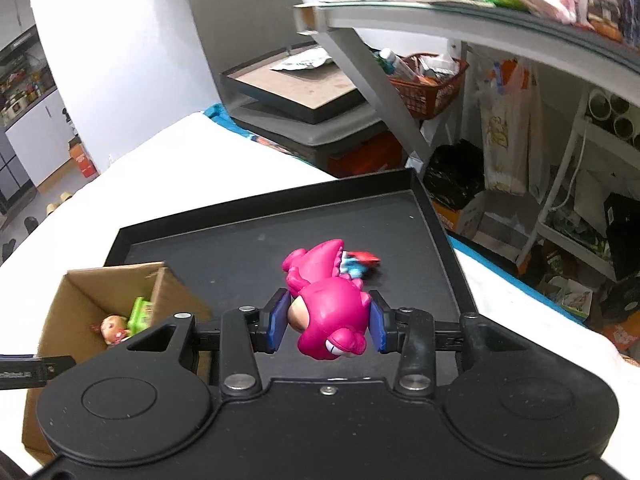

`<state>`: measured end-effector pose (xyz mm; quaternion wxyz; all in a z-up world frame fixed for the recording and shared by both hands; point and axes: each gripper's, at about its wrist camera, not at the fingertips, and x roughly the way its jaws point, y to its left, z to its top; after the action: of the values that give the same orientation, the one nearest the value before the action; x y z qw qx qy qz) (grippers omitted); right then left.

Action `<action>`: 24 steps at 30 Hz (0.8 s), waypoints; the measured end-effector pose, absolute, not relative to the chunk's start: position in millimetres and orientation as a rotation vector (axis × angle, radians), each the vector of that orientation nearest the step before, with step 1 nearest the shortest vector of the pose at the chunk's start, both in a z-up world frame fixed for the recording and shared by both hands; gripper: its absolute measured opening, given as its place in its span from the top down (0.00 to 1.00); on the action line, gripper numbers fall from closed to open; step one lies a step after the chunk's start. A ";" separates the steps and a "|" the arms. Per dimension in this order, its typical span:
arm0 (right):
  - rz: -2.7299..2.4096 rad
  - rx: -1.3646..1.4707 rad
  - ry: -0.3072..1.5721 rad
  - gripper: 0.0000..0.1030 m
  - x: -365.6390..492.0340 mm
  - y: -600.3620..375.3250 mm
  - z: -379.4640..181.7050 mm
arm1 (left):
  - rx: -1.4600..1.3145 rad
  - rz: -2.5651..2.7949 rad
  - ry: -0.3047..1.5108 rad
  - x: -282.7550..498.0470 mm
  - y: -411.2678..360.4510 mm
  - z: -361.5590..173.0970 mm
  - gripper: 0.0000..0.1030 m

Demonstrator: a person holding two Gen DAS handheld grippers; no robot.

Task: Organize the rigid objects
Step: 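Carry the pink dinosaur into the cardboard box with the right gripper and release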

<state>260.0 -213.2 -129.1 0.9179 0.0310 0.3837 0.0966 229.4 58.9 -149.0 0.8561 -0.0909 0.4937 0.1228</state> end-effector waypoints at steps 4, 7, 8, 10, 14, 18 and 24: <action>0.218 0.036 0.785 0.61 248.6 -195.1 -118.4 | -0.172 0.242 1.016 225.6 57.4 -149.3 0.39; 0.251 0.010 0.781 0.61 240.3 -178.8 -111.3 | -0.175 0.235 0.999 222.1 59.9 -149.5 0.44; 0.267 0.001 0.779 0.61 237.7 -172.5 -109.2 | -0.179 0.234 0.996 221.4 61.8 -150.0 0.45; 0.291 -0.019 0.777 0.61 233.2 -161.0 -106.2 | -0.201 0.228 0.999 221.3 66.0 -152.0 0.47; 0.320 -0.052 0.778 0.61 228.1 -141.9 -100.8 | -0.225 0.212 1.006 220.7 72.1 -154.6 0.55; 0.341 -0.077 0.781 0.61 224.4 -125.3 -95.5 | -0.257 0.207 1.025 221.3 79.7 -159.0 0.68; 0.376 -0.115 0.804 0.61 218.0 -101.9 -97.8 | -0.280 0.186 1.034 221.1 83.5 -163.0 0.88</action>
<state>218.0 -101.9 -97.8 0.9015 -0.0556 0.3889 0.1815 221.1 83.5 -163.0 0.8559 -0.1330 0.4917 0.0886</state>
